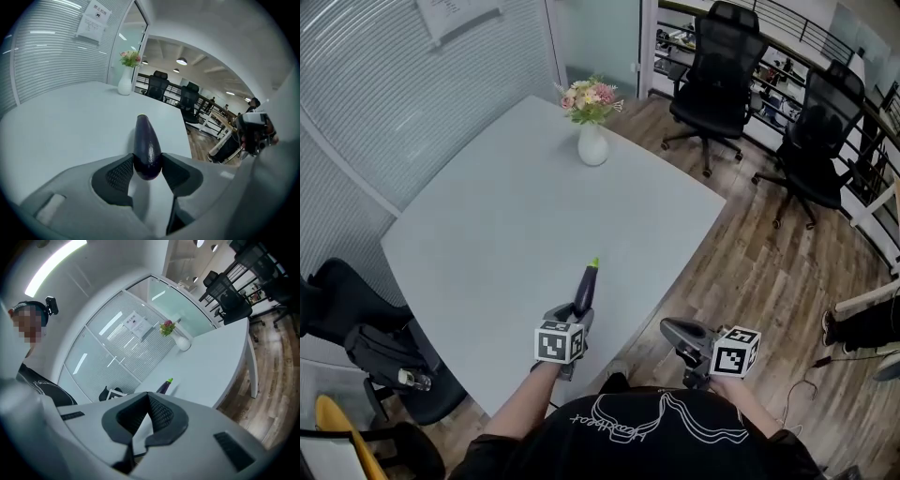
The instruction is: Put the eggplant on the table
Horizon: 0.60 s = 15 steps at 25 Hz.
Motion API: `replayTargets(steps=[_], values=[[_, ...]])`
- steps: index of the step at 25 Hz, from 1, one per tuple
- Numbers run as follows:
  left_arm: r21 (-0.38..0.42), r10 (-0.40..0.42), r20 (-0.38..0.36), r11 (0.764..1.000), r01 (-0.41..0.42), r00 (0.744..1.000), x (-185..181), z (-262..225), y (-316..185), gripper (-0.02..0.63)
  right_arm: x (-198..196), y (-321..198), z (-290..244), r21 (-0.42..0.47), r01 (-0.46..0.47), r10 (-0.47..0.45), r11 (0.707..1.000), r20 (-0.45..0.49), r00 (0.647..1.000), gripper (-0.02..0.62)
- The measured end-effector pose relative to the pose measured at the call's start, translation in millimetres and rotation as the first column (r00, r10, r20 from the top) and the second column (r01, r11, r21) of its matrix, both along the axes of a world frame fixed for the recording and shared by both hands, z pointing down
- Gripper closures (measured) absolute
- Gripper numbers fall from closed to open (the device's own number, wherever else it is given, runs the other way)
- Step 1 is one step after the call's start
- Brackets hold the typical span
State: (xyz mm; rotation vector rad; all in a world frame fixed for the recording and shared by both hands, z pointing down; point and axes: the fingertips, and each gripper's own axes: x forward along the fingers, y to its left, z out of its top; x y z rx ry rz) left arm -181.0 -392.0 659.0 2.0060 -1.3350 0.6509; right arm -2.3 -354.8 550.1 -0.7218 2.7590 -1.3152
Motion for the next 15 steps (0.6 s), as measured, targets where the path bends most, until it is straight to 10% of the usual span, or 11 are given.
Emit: replayTargets(steps=[15], values=[[-0.075,-0.026,0.027,0.997,0.028,0.999,-5,41,-4,0.41,17,-13,18,-0.115,-0.058,0.066,0.992,0.072,0.995,0.591]])
